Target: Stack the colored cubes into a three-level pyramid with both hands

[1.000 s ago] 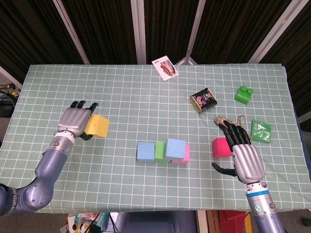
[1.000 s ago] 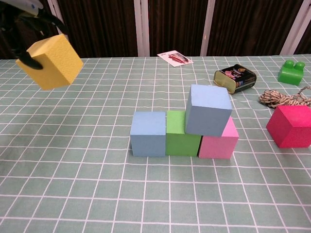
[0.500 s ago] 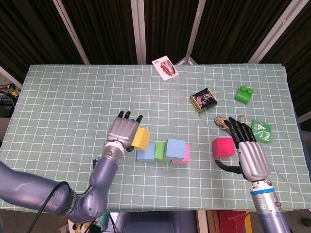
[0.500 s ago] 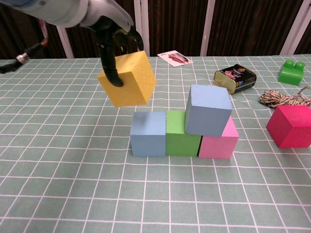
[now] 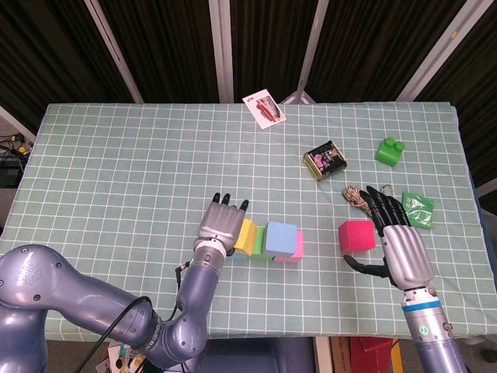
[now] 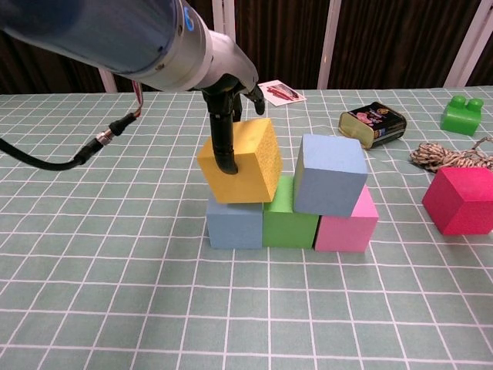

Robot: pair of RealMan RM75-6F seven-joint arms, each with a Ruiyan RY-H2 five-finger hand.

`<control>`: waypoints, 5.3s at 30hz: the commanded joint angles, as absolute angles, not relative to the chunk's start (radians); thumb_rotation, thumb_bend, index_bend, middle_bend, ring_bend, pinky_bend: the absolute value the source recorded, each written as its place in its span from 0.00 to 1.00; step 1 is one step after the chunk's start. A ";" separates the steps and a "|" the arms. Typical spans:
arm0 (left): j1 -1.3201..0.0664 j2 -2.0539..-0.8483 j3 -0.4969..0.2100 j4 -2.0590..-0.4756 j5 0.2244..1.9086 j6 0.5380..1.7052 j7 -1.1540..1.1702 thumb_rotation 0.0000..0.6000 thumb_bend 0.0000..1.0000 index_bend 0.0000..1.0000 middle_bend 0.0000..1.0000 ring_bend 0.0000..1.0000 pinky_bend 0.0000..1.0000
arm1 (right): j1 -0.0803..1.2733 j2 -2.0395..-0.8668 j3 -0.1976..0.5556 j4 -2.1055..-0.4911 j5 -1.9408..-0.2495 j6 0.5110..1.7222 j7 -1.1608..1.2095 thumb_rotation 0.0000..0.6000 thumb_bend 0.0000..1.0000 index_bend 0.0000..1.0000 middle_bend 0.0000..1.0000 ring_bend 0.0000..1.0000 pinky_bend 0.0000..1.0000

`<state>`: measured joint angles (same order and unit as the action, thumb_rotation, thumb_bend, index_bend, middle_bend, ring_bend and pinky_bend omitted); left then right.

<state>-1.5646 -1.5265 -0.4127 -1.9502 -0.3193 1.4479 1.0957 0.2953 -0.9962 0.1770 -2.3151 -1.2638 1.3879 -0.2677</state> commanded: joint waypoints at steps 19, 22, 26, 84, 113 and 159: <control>-1.634 -1.612 -0.558 -1.847 -0.436 1.562 1.274 1.00 0.39 0.00 0.52 0.05 0.05 | 0.293 -0.987 0.175 -2.324 -1.279 1.384 -0.249 1.00 0.17 0.00 0.00 0.00 0.00; -1.648 -1.615 -0.579 -1.835 -0.457 1.586 1.316 1.00 0.39 0.00 0.52 0.05 0.05 | 0.295 -0.990 0.175 -2.322 -1.279 1.382 -0.248 1.00 0.17 0.00 0.00 0.00 0.00; -1.659 -1.620 -0.616 -1.814 -0.490 1.605 1.360 1.00 0.39 0.00 0.52 0.05 0.05 | 0.295 -0.991 0.175 -2.321 -1.282 1.383 -0.246 1.00 0.17 0.00 0.00 0.00 0.00; -1.683 -1.795 -0.726 -1.623 -0.460 1.676 1.570 1.00 0.40 0.00 0.54 0.06 0.05 | 0.301 -0.999 0.178 -2.312 -1.274 1.373 -0.235 1.00 0.17 0.00 0.00 0.00 0.00; -1.702 -1.862 -0.763 -1.533 -0.418 1.694 1.606 1.00 0.40 0.00 0.60 0.09 0.07 | 0.301 -0.996 0.175 -2.315 -1.277 1.368 -0.226 1.00 0.17 0.00 0.00 0.00 0.00; -1.708 -1.914 -0.820 -1.474 -0.388 1.725 1.662 1.00 0.40 0.00 0.63 0.12 0.07 | 0.295 -0.987 0.169 -2.324 -1.289 1.368 -0.217 1.00 0.17 0.00 0.00 0.00 0.00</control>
